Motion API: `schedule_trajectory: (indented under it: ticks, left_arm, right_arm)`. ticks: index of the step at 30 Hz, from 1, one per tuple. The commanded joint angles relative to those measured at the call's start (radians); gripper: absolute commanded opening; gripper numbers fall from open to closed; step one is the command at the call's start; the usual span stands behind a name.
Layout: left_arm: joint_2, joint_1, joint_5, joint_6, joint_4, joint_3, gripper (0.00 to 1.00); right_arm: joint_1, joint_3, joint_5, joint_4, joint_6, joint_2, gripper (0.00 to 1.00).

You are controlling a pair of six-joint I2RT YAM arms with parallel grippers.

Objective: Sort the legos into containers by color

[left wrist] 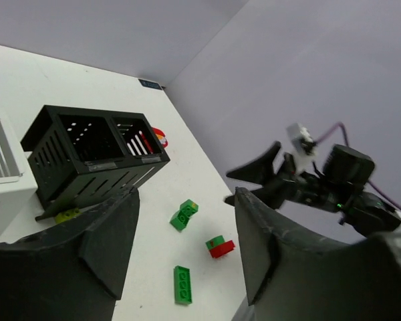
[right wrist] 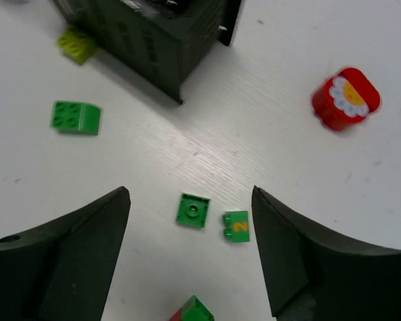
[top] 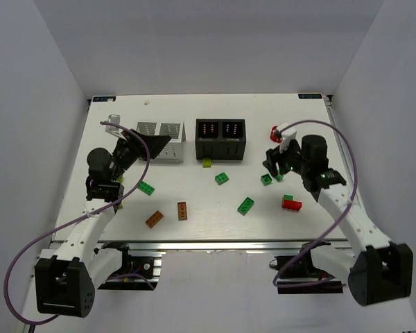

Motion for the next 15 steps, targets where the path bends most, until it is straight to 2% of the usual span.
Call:
schedule_trajectory:
  ticks: [1, 2, 10, 15]
  left_arm:
    - [-0.026, -0.002, 0.012, 0.0, 0.005, 0.001, 0.7]
    - [-0.026, -0.002, 0.014, 0.0, 0.005, 0.001, 0.72]
    - [-0.027, -0.002, 0.014, -0.001, 0.005, 0.001, 0.73]
    - [-0.027, -0.002, 0.014, -0.001, 0.005, -0.002, 0.74]
  right_arm:
    - [0.001, 0.119, 0.259, -0.026, 0.164, 0.113, 0.82]
    - [-0.001, 0.136, 0.284, -0.029, 0.227, 0.14, 0.89]
    - [-0.015, 0.341, 0.514, 0.046, 0.335, 0.421, 0.89]
    - [-0.048, 0.497, 0.51, 0.017, 0.393, 0.66, 0.89]
